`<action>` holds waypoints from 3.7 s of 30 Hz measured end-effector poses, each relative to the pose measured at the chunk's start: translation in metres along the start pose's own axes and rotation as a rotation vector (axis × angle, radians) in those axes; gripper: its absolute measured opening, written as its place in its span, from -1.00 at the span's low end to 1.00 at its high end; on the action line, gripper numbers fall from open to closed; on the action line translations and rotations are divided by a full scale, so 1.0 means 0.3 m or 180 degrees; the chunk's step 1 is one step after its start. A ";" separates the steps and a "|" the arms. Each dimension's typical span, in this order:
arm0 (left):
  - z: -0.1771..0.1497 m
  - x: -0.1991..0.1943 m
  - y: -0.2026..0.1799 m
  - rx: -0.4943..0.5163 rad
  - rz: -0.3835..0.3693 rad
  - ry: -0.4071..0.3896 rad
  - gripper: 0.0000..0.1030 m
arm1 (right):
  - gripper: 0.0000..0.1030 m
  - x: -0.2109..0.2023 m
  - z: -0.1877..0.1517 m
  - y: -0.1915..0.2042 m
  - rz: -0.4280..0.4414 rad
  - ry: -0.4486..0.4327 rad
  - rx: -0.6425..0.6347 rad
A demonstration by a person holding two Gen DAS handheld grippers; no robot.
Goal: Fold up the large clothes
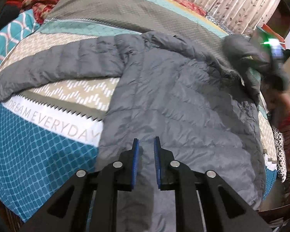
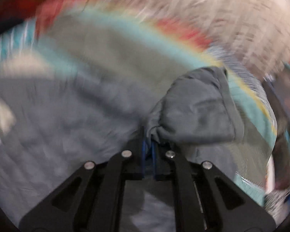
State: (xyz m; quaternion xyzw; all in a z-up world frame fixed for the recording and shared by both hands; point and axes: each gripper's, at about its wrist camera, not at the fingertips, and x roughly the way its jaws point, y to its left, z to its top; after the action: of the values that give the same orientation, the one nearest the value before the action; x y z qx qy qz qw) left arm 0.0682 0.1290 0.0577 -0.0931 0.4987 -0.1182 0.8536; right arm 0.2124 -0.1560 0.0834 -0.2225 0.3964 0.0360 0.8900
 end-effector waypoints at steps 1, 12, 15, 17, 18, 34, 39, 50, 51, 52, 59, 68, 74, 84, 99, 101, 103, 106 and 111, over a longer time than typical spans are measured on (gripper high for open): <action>-0.004 0.000 0.013 -0.0028 0.0012 0.0022 -1.00 | -0.86 0.099 -0.013 0.119 -0.0043 0.0240 -0.0224; -0.015 0.016 0.086 -0.0172 -0.0073 0.0097 -1.00 | 0.23 0.065 -0.163 0.248 0.0024 0.0193 -0.0607; -0.013 0.022 0.071 -0.0173 -0.0144 0.0058 -1.00 | 0.23 -0.019 -0.188 0.159 0.0148 0.0069 -0.0326; -0.015 0.022 0.063 -0.0136 -0.0154 0.0056 -1.00 | 0.23 -0.068 -0.219 0.048 0.0142 -0.0065 -0.0010; -0.017 0.021 0.060 -0.0110 -0.0151 0.0053 -1.00 | 0.23 -0.084 -0.226 -0.010 0.0097 -0.0126 0.0179; -0.035 -0.077 0.120 -0.0182 -0.0026 -0.0120 -1.00 | 0.24 0.126 -0.455 -0.431 -0.0442 0.0759 0.1862; -0.071 -0.128 0.207 -0.0179 0.0291 -0.0272 -1.00 | 0.24 -0.108 -0.362 -0.336 -0.0556 0.0203 0.1779; -0.262 -0.236 0.587 -0.0700 0.0710 -0.0359 -1.00 | 0.23 -0.337 0.119 0.725 0.0498 -0.0564 -0.0566; -0.278 -0.255 0.609 -0.0724 0.0737 -0.0373 -1.00 | 0.23 -0.342 0.147 0.821 0.0599 -0.0595 -0.0709; -0.293 -0.274 0.633 -0.0754 0.0755 -0.0389 -1.00 | 0.23 -0.343 0.178 0.927 0.0724 -0.0617 -0.0858; -0.386 -0.406 0.753 -0.0787 0.0945 -0.0550 -1.00 | 0.24 -0.312 0.388 1.558 0.1082 -0.0603 -0.1461; -0.397 -0.446 0.801 -0.0923 0.0795 -0.0652 -1.00 | -0.85 -0.094 0.525 1.829 0.0762 0.0020 -0.1642; -0.320 -0.407 0.769 -0.0865 0.0816 -0.0662 -1.00 | -0.95 -0.138 0.687 1.520 0.1290 -0.0014 -0.0431; -0.012 -0.293 0.511 -0.0467 0.0857 -0.0717 -1.00 | -0.95 -0.101 0.506 0.489 0.1295 -0.0261 0.1683; 0.467 0.156 -0.086 0.0461 0.0673 -0.0590 -1.00 | -0.95 0.150 -0.222 -0.337 0.1047 -0.0033 0.3227; 0.483 0.218 -0.147 0.0568 0.0693 -0.0537 -1.00 | -0.94 0.167 -0.285 -0.369 0.1134 -0.0009 0.3377; 0.497 0.310 -0.192 0.0644 0.0805 -0.0389 -1.00 | -0.54 0.173 -0.349 -0.399 0.1250 0.0010 0.3524; 0.503 0.422 -0.201 0.0671 0.1039 -0.0214 -1.00 | 0.20 0.139 -0.433 -0.453 0.1147 -0.0090 0.3684; 0.495 0.492 -0.180 0.0680 0.1176 -0.0096 -1.00 | 0.21 0.052 -0.459 -0.533 0.0691 -0.0284 0.3479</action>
State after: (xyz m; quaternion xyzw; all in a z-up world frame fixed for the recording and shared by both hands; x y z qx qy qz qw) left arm 0.2621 0.0402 0.0223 0.0892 0.4791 -0.0105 0.8731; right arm 0.1666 -0.3598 0.0501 0.3151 0.3399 -0.0740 0.8830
